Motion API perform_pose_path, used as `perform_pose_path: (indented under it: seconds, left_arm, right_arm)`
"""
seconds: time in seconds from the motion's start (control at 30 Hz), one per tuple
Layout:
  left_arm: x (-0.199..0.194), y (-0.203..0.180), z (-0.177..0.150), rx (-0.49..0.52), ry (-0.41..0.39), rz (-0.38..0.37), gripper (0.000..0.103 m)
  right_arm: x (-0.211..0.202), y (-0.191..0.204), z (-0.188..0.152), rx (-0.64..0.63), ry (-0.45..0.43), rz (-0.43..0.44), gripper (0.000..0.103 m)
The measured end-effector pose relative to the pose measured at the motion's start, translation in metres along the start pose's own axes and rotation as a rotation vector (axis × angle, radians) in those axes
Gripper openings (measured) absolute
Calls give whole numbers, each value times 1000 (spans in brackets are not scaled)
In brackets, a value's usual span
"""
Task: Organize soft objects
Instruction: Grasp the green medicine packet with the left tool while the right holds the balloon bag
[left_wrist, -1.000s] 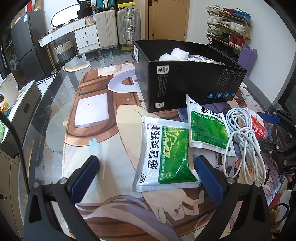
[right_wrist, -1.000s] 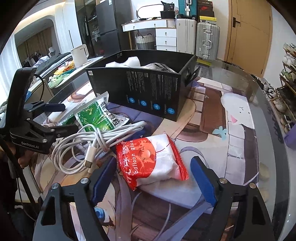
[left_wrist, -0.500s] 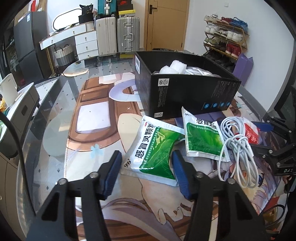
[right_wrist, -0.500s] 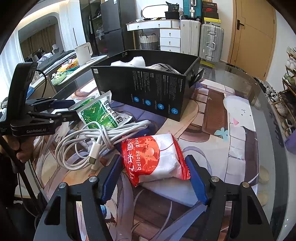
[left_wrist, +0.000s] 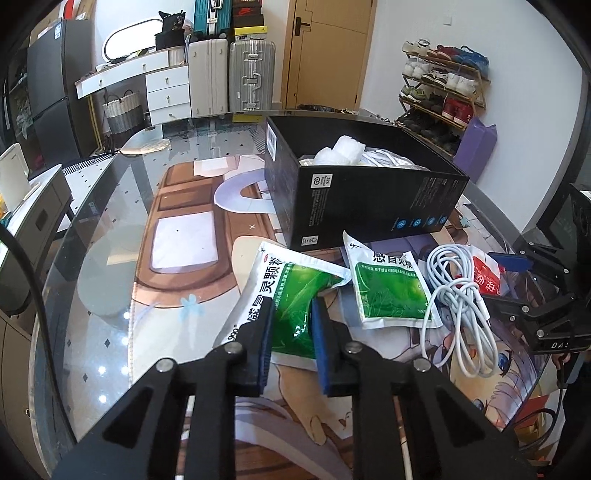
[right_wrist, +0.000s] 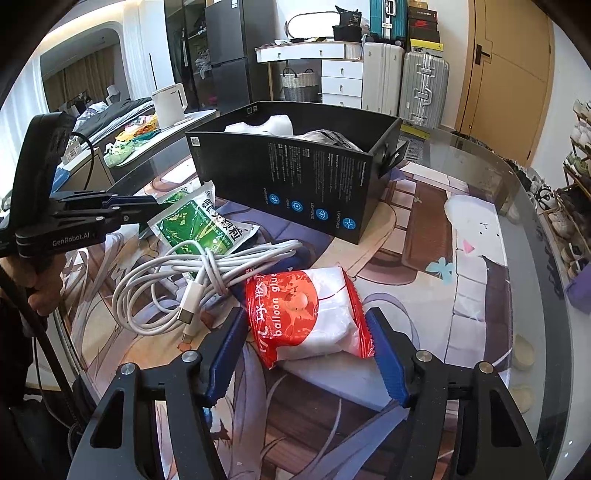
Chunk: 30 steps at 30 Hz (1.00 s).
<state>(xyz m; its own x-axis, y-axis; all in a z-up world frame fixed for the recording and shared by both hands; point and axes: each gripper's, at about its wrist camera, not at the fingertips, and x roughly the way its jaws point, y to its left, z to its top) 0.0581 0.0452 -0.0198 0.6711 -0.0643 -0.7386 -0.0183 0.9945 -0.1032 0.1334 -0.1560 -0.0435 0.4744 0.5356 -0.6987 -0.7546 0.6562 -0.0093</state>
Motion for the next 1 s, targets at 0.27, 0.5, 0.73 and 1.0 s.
perform_pose_path:
  seconds: [0.27, 0.5, 0.73, 1.0]
  left_arm:
    - [-5, -3, 3, 20, -3, -5, 18]
    - [0, 6, 8, 18, 2, 67, 54]
    - [17, 3, 18, 128, 65, 57, 54]
    - [30, 12, 25, 119, 108, 12, 57]
  right_arm:
    - [-2, -1, -1, 1, -1, 4, 67]
    - [-4, -2, 0, 3, -1, 10, 67]
    - [-1, -2, -3, 2, 6, 19, 67]
    - [2, 3, -3, -8, 6, 22, 67]
